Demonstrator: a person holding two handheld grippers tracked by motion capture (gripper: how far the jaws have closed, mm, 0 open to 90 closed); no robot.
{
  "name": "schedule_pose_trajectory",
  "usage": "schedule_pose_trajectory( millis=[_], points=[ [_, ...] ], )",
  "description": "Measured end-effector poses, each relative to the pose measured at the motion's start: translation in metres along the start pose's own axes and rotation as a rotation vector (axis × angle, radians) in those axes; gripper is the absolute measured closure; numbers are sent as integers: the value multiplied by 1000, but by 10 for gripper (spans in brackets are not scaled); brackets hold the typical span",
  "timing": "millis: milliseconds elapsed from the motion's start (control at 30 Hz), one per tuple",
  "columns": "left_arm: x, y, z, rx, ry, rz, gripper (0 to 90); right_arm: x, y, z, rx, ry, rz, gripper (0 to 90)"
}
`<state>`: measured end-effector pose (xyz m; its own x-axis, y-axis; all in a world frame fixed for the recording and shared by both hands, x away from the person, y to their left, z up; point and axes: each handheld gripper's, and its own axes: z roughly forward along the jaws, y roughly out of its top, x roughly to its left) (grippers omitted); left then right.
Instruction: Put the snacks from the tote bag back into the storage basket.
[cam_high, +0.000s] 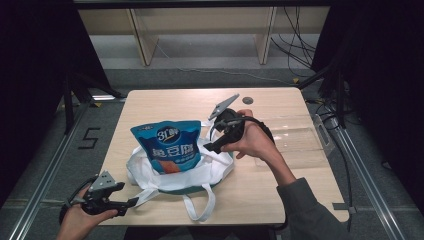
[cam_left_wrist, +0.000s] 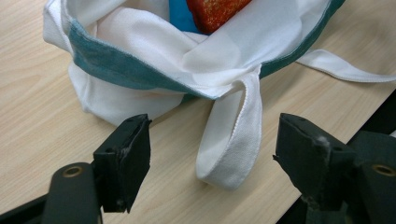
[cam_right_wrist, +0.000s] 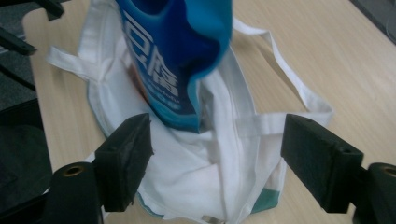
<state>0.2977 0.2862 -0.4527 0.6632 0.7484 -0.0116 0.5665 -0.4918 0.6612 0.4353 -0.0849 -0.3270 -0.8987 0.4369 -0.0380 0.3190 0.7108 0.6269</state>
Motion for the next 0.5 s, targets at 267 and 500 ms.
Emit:
schedule_pose_trajectory(
  millis=[267, 500],
  points=[
    [0, 0, 0, -8, 8, -10, 247, 3, 35, -9, 19, 7, -116, 240],
    [1, -1, 0, 7, 13, 0, 240, 9, 66, -2, 39, 52, -175, 292]
  ],
)
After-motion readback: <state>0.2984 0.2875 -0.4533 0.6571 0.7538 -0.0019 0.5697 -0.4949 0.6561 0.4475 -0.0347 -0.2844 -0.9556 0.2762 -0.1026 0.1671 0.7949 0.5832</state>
